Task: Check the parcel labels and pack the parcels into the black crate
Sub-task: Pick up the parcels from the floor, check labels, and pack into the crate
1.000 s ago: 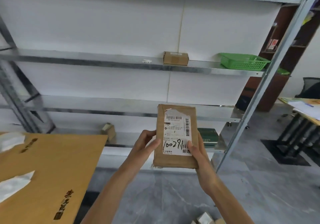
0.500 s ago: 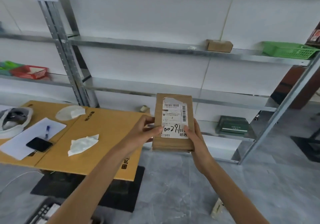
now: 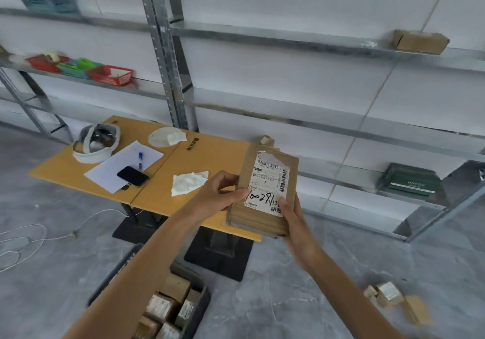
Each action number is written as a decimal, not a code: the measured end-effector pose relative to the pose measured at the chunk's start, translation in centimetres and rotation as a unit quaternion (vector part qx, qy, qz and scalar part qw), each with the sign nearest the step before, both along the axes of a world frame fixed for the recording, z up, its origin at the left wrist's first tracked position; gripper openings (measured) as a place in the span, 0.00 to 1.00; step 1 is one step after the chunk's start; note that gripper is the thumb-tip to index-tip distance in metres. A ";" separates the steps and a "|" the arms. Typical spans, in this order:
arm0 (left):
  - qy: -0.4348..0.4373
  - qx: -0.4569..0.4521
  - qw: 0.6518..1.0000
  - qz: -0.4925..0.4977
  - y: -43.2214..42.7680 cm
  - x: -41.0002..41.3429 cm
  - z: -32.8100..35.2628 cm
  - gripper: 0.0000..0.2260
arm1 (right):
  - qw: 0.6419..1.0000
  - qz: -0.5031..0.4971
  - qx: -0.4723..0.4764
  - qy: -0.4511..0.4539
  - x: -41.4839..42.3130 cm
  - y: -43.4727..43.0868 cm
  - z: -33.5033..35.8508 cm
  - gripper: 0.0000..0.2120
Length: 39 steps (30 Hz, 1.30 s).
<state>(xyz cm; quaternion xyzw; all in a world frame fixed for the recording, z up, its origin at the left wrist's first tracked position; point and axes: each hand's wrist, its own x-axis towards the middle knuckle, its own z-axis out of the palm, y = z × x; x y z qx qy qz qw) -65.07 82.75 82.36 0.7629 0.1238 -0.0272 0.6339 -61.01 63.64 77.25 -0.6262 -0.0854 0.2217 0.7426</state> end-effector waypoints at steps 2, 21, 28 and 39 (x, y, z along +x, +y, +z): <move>0.026 0.002 1.000 0.009 1.1 0.6 -0.6 0.19 | 1.000 0.006 -0.003 0.005 0.7 1.1 -0.8 0.22; 0.106 -0.058 0.992 0.024 21.4 0.9 -5.4 0.19 | 0.987 0.024 -0.086 0.136 -1.7 18.8 -5.3 0.35; 0.103 -0.045 0.993 0.021 31.2 -2.4 -8.3 0.21 | 0.964 -0.063 0.028 0.255 -8.9 29.6 -8.7 0.44; 0.147 -0.067 0.987 0.012 36.0 -5.5 -19.1 0.38 | 0.887 -0.221 0.143 0.380 -12.4 38.7 -17.6 0.36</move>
